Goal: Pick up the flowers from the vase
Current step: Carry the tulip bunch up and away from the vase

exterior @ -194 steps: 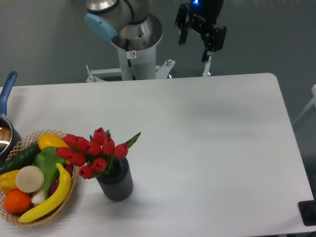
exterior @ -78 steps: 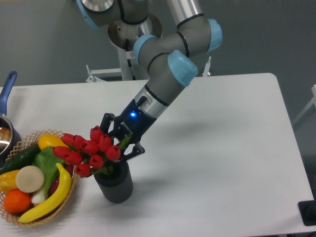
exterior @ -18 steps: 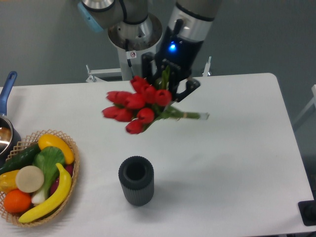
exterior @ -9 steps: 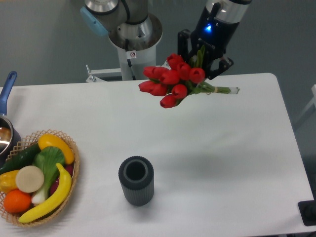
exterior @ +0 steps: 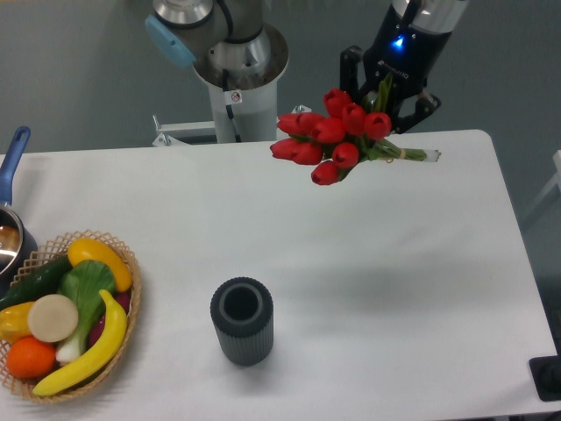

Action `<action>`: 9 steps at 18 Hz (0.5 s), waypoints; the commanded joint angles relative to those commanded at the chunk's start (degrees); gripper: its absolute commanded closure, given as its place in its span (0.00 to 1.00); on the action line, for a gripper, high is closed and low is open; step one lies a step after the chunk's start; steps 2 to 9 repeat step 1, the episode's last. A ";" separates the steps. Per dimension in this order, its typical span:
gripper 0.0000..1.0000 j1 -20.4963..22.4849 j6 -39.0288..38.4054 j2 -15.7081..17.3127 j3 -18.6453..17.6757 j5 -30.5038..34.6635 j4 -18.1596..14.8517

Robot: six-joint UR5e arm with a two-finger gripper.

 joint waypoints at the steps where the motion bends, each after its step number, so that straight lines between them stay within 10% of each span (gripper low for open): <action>1: 0.56 0.17 0.00 0.00 0.00 0.00 -0.09; 9: 0.56 0.17 0.00 0.00 0.00 0.00 -0.09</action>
